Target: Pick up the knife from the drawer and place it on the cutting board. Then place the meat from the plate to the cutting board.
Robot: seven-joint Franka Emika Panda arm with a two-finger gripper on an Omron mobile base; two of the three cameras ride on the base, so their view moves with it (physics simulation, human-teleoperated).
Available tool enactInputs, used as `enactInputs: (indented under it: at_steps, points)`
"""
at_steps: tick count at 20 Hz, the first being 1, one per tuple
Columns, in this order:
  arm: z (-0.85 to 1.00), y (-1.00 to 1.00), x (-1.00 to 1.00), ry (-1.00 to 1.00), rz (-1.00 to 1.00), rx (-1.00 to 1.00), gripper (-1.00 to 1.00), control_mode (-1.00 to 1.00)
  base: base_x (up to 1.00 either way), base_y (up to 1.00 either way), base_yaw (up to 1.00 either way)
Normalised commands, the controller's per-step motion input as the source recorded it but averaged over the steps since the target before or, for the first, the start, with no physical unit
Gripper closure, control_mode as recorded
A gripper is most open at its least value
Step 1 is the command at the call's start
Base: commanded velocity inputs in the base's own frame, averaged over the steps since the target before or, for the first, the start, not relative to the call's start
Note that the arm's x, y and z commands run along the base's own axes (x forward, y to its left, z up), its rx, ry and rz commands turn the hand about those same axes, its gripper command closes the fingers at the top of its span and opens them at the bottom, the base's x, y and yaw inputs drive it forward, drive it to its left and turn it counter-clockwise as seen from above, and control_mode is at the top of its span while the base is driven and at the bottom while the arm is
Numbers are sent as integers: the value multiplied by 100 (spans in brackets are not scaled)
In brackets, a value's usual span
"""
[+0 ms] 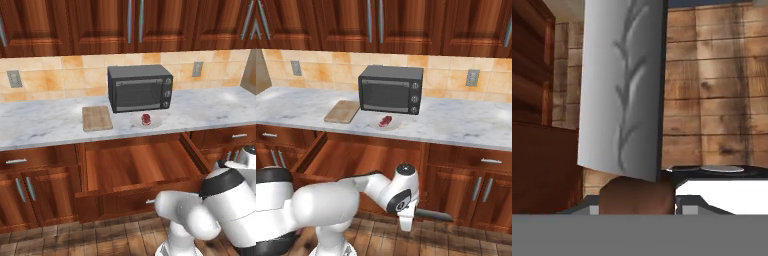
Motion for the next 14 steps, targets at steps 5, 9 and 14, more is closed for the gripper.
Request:
enactInputs:
  at_steps: [5,9,14]
  points:
    - [-50,-14,-34,9,-8,0,100,-100,0,0,0]
    - [-37,0,0,10,-2,0,100,-100,0,0,0]
    - [-29,0,16,5,0,1,100,-100,0,0,0]
